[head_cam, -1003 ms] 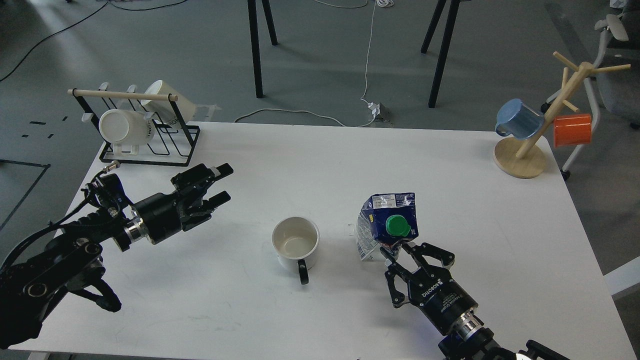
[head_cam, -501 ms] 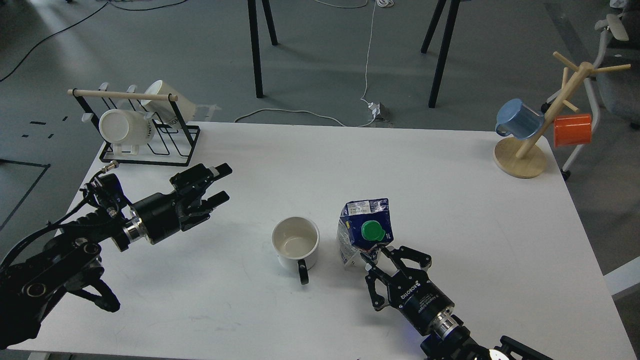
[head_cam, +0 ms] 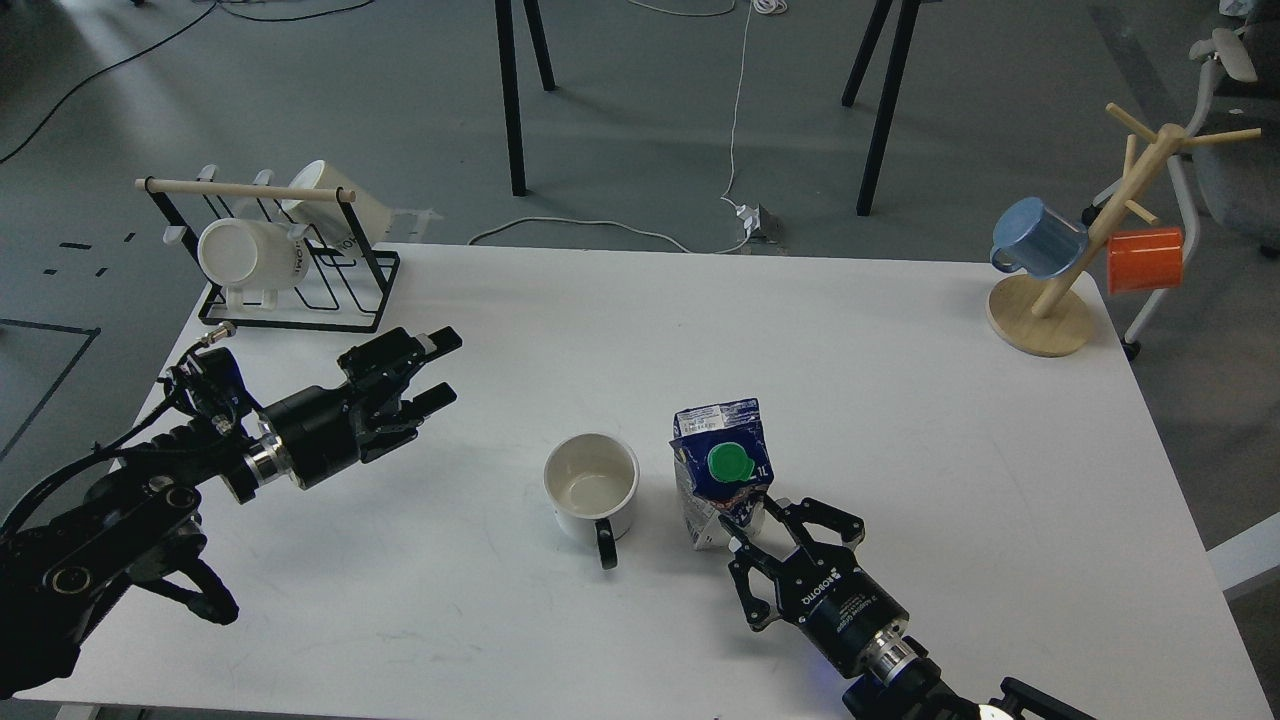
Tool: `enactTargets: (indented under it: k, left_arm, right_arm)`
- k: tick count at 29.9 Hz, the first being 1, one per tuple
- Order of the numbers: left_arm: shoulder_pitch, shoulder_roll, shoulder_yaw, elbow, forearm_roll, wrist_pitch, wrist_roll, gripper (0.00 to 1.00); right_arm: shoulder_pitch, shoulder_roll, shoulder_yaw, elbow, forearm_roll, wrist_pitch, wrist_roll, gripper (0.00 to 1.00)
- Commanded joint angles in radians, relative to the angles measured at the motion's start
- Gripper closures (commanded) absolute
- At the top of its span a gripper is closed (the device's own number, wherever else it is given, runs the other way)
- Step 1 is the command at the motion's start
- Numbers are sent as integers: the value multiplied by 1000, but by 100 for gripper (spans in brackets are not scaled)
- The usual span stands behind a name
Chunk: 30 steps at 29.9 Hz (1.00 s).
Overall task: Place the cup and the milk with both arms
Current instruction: 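Open the right gripper and pull it back from the carton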
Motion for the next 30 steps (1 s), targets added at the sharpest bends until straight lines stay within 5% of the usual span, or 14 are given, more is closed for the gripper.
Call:
enactTargets:
  k: [1, 2, 4, 12, 22, 30]
  left_arm:
    - [0, -2, 1, -1, 0, 0, 0, 6]
    - [0, 0, 1, -1, 0, 0, 0, 6]
    - [0, -2, 1, -1, 1, 0, 0, 6]
    - [-2, 0, 1, 0, 1, 0, 0, 6]
    - [-2, 0, -1, -1, 0, 0, 0, 6]
    - [-6, 1, -17, 0, -9, 0, 0, 6]
  right_arm:
    - [-3, -2, 0, -1, 0, 0, 0, 50]
    - [-5, -4, 0, 1, 2, 0, 0, 42]
    - [-6, -4, -1, 2, 0, 0, 0, 0]
    - [-18, -37, -9, 34, 2, 0, 0, 2]
    - [-133, -315, 41, 156, 15, 0, 12, 2]
    - [-140, -429, 391, 145, 9, 0, 18, 2]
